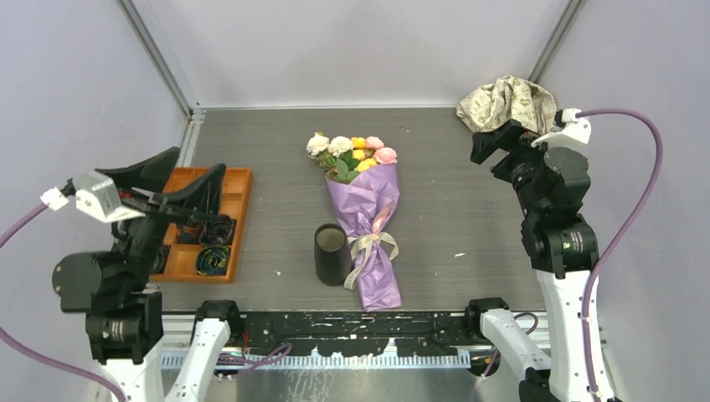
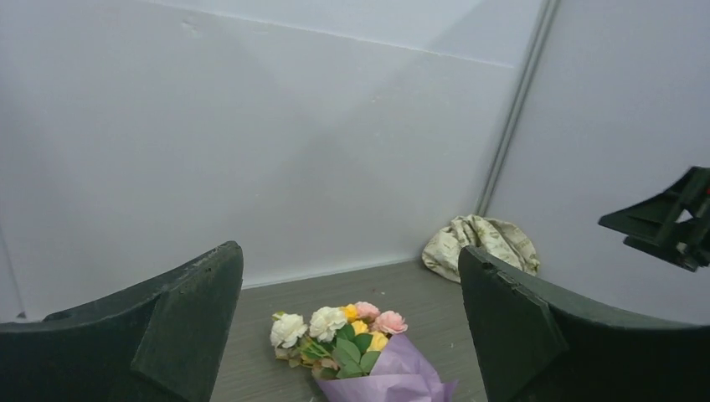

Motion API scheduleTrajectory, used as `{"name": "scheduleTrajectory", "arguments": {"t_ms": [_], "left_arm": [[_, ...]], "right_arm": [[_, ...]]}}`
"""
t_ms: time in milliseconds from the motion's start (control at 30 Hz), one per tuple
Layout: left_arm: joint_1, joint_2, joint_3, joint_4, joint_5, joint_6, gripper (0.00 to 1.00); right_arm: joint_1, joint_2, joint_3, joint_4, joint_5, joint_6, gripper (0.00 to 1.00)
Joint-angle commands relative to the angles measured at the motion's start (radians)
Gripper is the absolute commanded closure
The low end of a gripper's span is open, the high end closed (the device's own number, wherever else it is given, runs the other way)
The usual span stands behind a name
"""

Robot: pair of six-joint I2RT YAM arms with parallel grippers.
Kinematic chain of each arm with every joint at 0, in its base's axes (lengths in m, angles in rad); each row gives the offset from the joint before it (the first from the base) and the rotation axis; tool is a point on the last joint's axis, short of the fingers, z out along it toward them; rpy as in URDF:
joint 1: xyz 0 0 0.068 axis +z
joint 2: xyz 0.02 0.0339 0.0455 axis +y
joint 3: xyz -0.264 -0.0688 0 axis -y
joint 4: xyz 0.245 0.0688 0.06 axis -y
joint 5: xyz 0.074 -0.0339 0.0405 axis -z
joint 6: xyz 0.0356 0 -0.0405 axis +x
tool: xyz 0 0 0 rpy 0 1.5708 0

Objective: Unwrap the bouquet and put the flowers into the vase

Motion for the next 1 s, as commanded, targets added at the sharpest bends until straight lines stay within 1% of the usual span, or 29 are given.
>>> {"name": "scheduleTrajectory", "arguments": {"t_ms": [0,67,133,200,233,267,300,333,367,433,467,533,567,600,633,667,700,767,800,867,900,967], "left_arm": [[0.002,-0.083,0.058,0.114,0.063,-0.036,0.00],[0.002,-0.103,0.093,0.134,0.031,-0.074,0.00],[0.002,-0.112,0.121,0.144,-0.026,-0.165,0.00],[0.002,-0.112,0.157,0.101,-0.088,-0.292,0.00],[0.002,-0.103,0.170,0.101,-0.095,-0.364,0.00],[0.002,-0.090,0.186,0.113,-0.071,-0.381,0.00],[0.002,-0.069,0.206,0.143,-0.019,-0.371,0.00],[0.002,-0.038,0.236,0.152,0.028,-0.346,0.00],[0.002,-0.002,0.287,0.108,0.048,-0.326,0.00],[0.002,0.085,0.433,-0.041,0.013,-0.319,0.00],[0.002,0.123,0.465,-0.085,0.014,-0.320,0.00],[0.002,0.177,0.474,-0.121,-0.001,-0.319,0.00],[0.002,0.206,0.479,-0.167,-0.039,-0.314,0.00],[0.002,0.241,0.500,-0.240,-0.090,-0.302,0.01],[0.002,0.294,0.538,-0.351,-0.156,-0.285,0.04],[0.002,0.379,0.593,-0.469,-0.219,-0.265,0.10],[0.002,0.440,0.637,-0.563,-0.250,-0.235,0.15],[0.002,0.553,0.688,-0.689,-0.256,-0.184,0.26],[0.002,0.589,0.684,-0.731,-0.272,-0.183,0.31],[0.002,0.618,0.613,-0.746,-0.300,-0.191,0.38],[0.002,0.614,0.549,-0.724,-0.305,-0.195,0.39],[0.002,0.584,0.422,-0.644,-0.281,-0.181,0.39]], "right_arm": [[0.006,0.023,0.133,-0.041,-0.135,0.029,0.01],[0.005,0.035,0.192,-0.029,-0.141,0.038,0.01],[0.005,0.031,0.222,0.019,-0.154,0.055,0.01],[0.005,-0.002,0.194,0.121,-0.173,0.102,0.00],[0.005,-0.030,0.153,0.191,-0.170,0.143,0.01],[0.006,-0.064,0.094,0.292,-0.186,0.174,0.00],[0.005,-0.082,0.058,0.384,-0.226,0.183,0.00],[0.005,-0.077,0.061,0.426,-0.251,0.192,0.01],[0.005,-0.043,0.110,0.399,-0.251,0.205,0.01],[0.006,0.101,0.285,0.248,-0.221,0.202,0.00],[0.009,0.174,0.371,0.172,-0.210,0.196,0.00],[0.011,0.300,0.533,0.010,-0.214,0.185,0.00],[0.012,0.353,0.602,-0.057,-0.224,0.182,0.01],[0.012,0.392,0.625,-0.121,-0.232,0.183,0.01],[0.014,0.421,0.632,-0.176,-0.247,0.181,0.00],[0.019,0.437,0.618,-0.214,-0.240,0.182,0.00],[0.025,0.443,0.593,-0.252,-0.216,0.184,0.00],[0.052,0.426,0.507,-0.291,-0.159,0.167,0.00],[0.073,0.412,0.455,-0.311,-0.097,0.157,0.01],[0.127,0.386,0.350,-0.343,-0.009,0.142,0.00],[0.153,0.375,0.300,-0.353,0.028,0.151,0.03],[0.211,0.354,0.181,-0.344,0.037,0.172,0.12]]}}
